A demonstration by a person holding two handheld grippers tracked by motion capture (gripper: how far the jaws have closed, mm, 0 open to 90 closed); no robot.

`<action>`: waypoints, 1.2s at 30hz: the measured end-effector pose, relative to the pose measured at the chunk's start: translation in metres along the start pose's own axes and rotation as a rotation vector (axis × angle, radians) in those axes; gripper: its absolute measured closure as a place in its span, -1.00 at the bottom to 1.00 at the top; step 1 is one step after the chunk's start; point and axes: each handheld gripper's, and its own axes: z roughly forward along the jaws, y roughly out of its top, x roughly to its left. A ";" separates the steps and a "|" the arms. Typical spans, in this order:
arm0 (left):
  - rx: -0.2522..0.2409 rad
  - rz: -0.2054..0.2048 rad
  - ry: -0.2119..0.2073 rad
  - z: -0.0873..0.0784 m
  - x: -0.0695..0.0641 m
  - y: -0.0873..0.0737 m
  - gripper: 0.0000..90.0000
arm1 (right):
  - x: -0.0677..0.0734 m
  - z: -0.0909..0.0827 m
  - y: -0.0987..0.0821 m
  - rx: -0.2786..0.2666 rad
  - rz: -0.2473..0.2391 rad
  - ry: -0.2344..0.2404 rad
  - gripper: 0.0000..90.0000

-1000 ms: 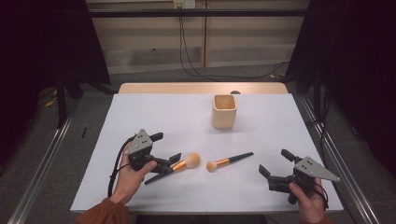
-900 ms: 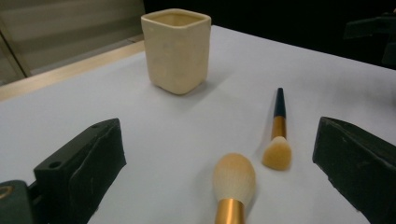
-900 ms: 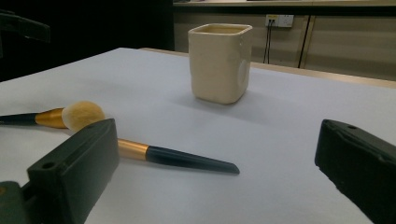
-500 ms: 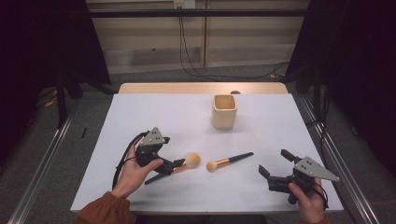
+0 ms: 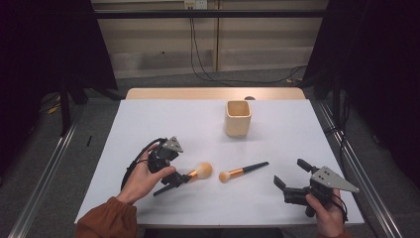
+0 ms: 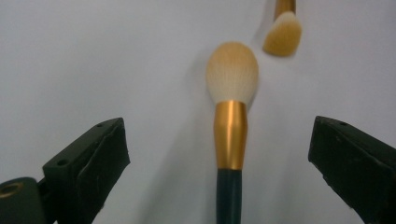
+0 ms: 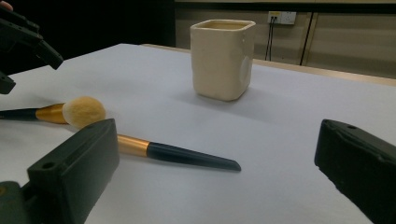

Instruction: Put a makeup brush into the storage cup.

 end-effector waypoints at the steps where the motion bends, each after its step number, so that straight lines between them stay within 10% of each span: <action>1: 0.022 0.006 -0.007 0.001 0.001 0.000 -0.90 | 0.000 0.000 0.000 0.000 0.000 0.000 -1.00; 8: 0.166 -0.031 -0.026 0.014 0.012 -0.004 -0.87 | 0.000 0.001 0.000 0.009 -0.008 0.000 -1.00; 18: 0.302 0.051 -0.041 0.024 0.006 0.008 -0.88 | 0.001 0.001 -0.001 0.016 -0.007 0.003 -1.00; 22: 0.342 0.059 -0.114 0.032 0.003 0.007 -0.85 | 0.001 0.002 -0.001 0.022 -0.016 0.010 -1.00; 36: 0.488 0.090 -0.014 0.049 -0.005 0.019 -0.34 | 0.003 0.004 -0.002 0.032 -0.018 0.017 -1.00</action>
